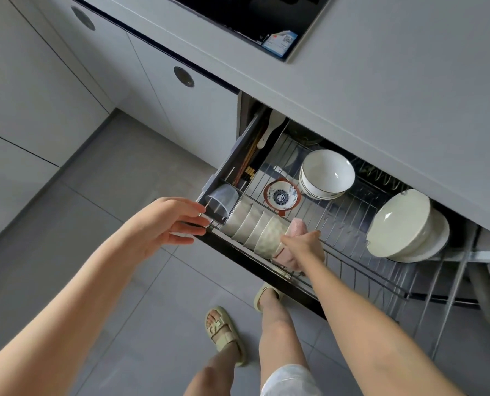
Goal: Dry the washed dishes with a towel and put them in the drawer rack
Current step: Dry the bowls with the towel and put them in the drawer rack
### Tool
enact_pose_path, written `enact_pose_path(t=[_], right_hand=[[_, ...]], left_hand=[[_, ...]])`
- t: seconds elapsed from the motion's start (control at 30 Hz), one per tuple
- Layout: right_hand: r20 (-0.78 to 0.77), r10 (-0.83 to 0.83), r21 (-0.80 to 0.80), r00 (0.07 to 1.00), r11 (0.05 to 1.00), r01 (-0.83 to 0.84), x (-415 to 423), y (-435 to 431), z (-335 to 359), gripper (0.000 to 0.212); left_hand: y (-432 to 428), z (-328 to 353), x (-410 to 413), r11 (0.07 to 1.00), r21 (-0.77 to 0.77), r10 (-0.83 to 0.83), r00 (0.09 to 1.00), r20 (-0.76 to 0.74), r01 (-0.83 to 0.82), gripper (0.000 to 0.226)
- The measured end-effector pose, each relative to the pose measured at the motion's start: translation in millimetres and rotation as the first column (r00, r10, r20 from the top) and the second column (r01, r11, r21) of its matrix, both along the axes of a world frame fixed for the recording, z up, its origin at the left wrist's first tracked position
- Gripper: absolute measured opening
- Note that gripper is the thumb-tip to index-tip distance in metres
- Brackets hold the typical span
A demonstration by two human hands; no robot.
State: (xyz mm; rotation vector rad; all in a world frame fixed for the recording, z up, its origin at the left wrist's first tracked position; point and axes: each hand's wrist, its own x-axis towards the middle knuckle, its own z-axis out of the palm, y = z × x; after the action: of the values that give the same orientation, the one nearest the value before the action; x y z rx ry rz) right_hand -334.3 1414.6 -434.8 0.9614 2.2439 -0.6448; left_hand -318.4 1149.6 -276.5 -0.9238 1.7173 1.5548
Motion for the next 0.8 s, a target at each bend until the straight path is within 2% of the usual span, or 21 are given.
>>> enact_pose_path(t=[0.1,0.17,0.23,0.33,0.4,0.5,0.53,0.63,0.7,0.8], right_hand=[[-0.031,0.007,-0.018,0.999,1.000,-0.008,3.8,6.3,13.6,0.069],[-0.132,0.070,-0.024,0.989,0.997,-0.074,0.7,2.7,36.5,0.064],[-0.260,0.049,-0.178,0.964,0.979,-0.098,-2.4,-11.5,68.8,0.061],[-0.294,-0.137,-0.565,0.946,0.823,-0.057,-1.9,-52.7,131.9,0.058],[-0.279,-0.151,-0.712,0.948,0.695,-0.098,1.3,-88.5,169.4,0.050],[-0.270,-0.163,-0.841,0.949,0.520,-0.150,4.2,-150.9,212.5,0.044],[-0.250,-0.150,-0.871,0.957,0.466,-0.155,6.1,-172.1,225.8,0.042],[-0.248,-0.077,-0.913,0.966,0.351,-0.206,11.9,-232.0,253.1,0.040],[-0.327,-0.007,-0.886,0.945,0.350,-0.304,14.1,-270.6,269.6,0.041],[-0.433,0.120,-0.818,0.893,0.362,-0.446,13.3,-326.4,289.9,0.036]], left_hand=[[0.6,0.7,2.0,1.000,0.012,0.004,1.000,-0.004,-0.004,0.019],[-0.6,6.5,4.5,1.000,0.019,0.006,1.000,-0.031,-0.005,0.018],[-3.5,14.6,9.9,1.000,0.028,0.015,0.998,-0.067,-0.013,0.017],[-10.7,32.1,25.0,0.999,0.037,0.012,0.994,-0.112,-0.008,0.013],[-19.1,45.1,39.6,0.998,0.064,0.013,0.989,-0.149,-0.003,0.016],[-40.2,68.6,59.7,0.984,0.173,0.075,0.966,-0.248,-0.032,0.061],[-48.8,77.7,65.3,0.976,0.214,0.101,0.952,-0.289,-0.038,0.065],[-79.5,107.0,79.1,0.933,0.308,0.301,0.868,-0.394,-0.184,0.046],[-107.1,124.5,86.6,0.893,0.263,0.448,0.770,-0.454,-0.365,0.032],[-157.6,142.4,95.8,0.837,0.104,0.497,0.665,-0.557,-0.537,0.032]])
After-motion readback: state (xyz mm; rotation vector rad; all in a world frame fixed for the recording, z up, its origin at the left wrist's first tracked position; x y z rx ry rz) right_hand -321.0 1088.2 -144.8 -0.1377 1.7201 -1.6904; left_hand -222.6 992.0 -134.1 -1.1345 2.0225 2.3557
